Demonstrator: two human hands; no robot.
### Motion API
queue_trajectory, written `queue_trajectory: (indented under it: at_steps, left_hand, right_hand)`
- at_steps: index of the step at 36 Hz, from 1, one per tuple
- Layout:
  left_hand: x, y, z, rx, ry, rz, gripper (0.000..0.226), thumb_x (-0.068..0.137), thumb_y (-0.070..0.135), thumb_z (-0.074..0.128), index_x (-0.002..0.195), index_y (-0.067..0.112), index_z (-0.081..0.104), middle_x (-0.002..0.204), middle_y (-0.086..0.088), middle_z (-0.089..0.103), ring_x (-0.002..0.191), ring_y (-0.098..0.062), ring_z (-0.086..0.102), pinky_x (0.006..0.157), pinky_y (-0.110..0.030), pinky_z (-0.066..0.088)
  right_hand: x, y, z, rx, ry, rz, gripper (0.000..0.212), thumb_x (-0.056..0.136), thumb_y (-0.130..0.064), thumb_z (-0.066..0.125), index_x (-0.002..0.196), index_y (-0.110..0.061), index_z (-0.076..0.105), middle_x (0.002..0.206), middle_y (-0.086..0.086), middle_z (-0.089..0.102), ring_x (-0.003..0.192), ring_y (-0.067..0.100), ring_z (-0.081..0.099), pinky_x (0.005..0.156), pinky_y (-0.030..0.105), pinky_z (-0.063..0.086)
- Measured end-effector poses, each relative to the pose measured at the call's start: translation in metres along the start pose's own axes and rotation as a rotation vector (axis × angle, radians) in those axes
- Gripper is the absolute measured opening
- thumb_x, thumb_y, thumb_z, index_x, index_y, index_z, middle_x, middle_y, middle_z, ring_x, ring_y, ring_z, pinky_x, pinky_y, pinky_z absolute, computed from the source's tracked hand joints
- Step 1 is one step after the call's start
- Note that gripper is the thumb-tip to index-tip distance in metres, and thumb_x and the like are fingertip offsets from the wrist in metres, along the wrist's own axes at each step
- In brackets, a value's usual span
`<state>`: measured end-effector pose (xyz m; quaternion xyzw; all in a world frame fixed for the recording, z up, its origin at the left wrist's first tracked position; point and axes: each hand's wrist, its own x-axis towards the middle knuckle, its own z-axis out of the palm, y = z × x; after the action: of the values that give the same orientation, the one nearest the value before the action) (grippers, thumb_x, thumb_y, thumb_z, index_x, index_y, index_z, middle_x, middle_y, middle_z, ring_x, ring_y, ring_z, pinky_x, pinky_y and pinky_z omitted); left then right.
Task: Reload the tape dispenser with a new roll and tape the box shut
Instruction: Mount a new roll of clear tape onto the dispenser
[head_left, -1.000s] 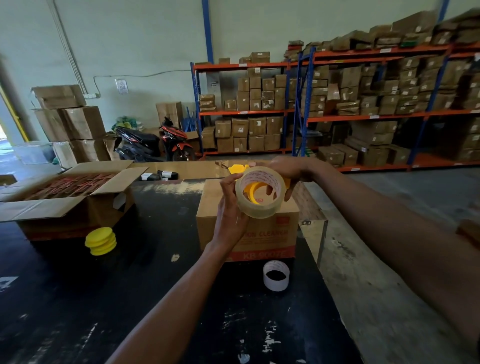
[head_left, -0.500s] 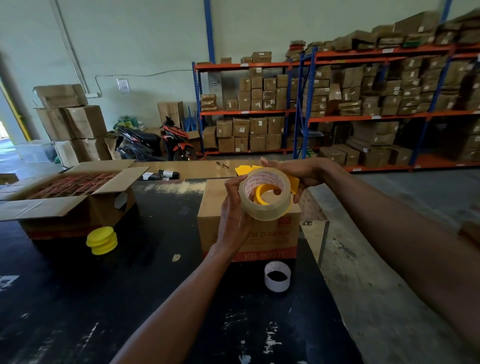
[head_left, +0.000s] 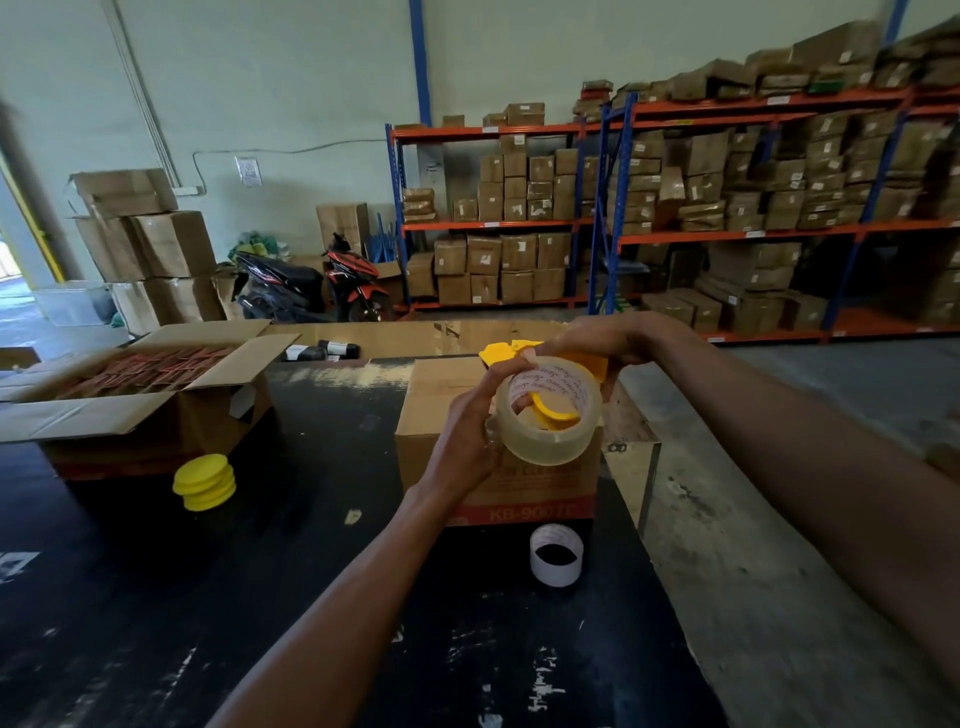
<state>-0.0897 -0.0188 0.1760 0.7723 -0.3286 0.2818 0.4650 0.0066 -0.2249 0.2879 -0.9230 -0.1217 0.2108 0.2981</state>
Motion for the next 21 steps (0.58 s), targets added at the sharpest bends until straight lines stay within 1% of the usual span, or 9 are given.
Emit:
queue_trajectory:
  at_steps: [4,6,8,11,14,17,18,19,21]
  left_hand:
    - [0.003,0.004,0.004,-0.045,-0.029,-0.024,0.042,0.099,0.011,0.065,0.137,0.014,0.048,0.128,0.021,0.063,0.12,-0.009,0.067,0.096,-0.025,0.056]
    - [0.003,0.006,0.006,-0.076,-0.081,-0.044,0.041,0.1,0.015,0.063,0.137,0.013,0.047,0.129,0.02,0.059,0.12,-0.009,0.065,0.099,-0.032,0.056]
    - [0.004,0.005,0.007,-0.098,-0.121,-0.071,0.044,0.097,0.023,0.062,0.137,0.012,0.045,0.131,0.019,0.056,0.119,-0.004,0.061,0.102,-0.032,0.055]
    - [0.006,0.0,0.003,-0.105,-0.173,-0.12,0.065,0.086,0.037,0.068,0.138,0.01,0.041,0.136,0.003,0.051,0.125,-0.009,0.058,0.104,-0.036,0.053]
    - [0.01,-0.007,0.003,-0.087,-0.256,-0.16,0.066,0.082,0.02,0.073,0.137,0.009,0.038,0.134,0.003,0.048,0.119,-0.004,0.056,0.101,-0.027,0.051]
    - [0.014,-0.015,0.005,-0.07,-0.311,-0.17,0.057,0.087,-0.006,0.069,0.133,0.008,0.038,0.126,-0.004,0.05,0.1,-0.005,0.059,0.09,-0.023,0.048]
    - [0.014,-0.016,0.005,-0.061,-0.326,-0.167,0.057,0.087,-0.009,0.069,0.133,0.007,0.038,0.123,-0.004,0.051,0.097,-0.004,0.059,0.087,-0.021,0.048]
    - [0.014,-0.016,0.005,-0.066,-0.341,-0.173,0.057,0.087,-0.009,0.07,0.132,0.006,0.038,0.122,-0.005,0.051,0.097,-0.006,0.061,0.087,-0.023,0.051]
    - [0.013,-0.015,0.005,-0.109,-0.367,-0.198,0.059,0.087,-0.008,0.071,0.133,0.007,0.037,0.129,-0.012,0.051,0.109,-0.024,0.062,0.096,-0.042,0.055]
  right_hand:
    - [-0.001,-0.007,-0.012,-0.185,0.111,-0.042,0.076,0.07,-0.08,0.066,0.112,-0.017,0.068,0.111,0.013,0.071,0.095,0.031,0.075,0.063,0.041,0.065]
    - [-0.001,-0.009,-0.018,-0.236,0.171,-0.059,0.08,0.064,-0.081,0.069,0.112,-0.016,0.066,0.11,0.011,0.066,0.095,0.029,0.072,0.061,0.043,0.066]
    - [0.0,-0.009,-0.023,-0.306,0.242,-0.073,0.08,0.07,-0.079,0.07,0.119,-0.015,0.064,0.111,0.006,0.061,0.093,0.026,0.069,0.062,0.042,0.066]
    - [0.004,-0.009,-0.029,-0.458,0.336,-0.129,0.091,0.066,-0.085,0.066,0.125,-0.017,0.061,0.12,0.006,0.062,0.098,0.024,0.066,0.071,0.041,0.065]
    - [0.006,-0.01,-0.032,-0.5,0.355,-0.167,0.093,0.062,-0.088,0.068,0.124,-0.02,0.058,0.121,0.004,0.058,0.098,0.025,0.065,0.069,0.04,0.064]
    - [0.011,-0.009,-0.035,-0.522,0.361,-0.179,0.114,0.044,-0.102,0.058,0.128,-0.026,0.056,0.121,-0.001,0.054,0.104,0.026,0.062,0.08,0.045,0.063]
    - [0.012,-0.009,-0.034,-0.529,0.355,-0.178,0.113,0.045,-0.102,0.058,0.129,-0.026,0.056,0.121,-0.001,0.053,0.105,0.026,0.062,0.082,0.045,0.063]
    - [0.013,-0.009,-0.033,-0.541,0.348,-0.177,0.107,0.051,-0.099,0.06,0.128,-0.025,0.057,0.122,-0.001,0.054,0.106,0.025,0.061,0.084,0.044,0.061]
    - [0.017,-0.007,-0.033,-0.588,0.354,-0.176,0.091,0.066,-0.089,0.065,0.127,-0.022,0.058,0.124,0.001,0.057,0.106,0.023,0.059,0.087,0.041,0.057]
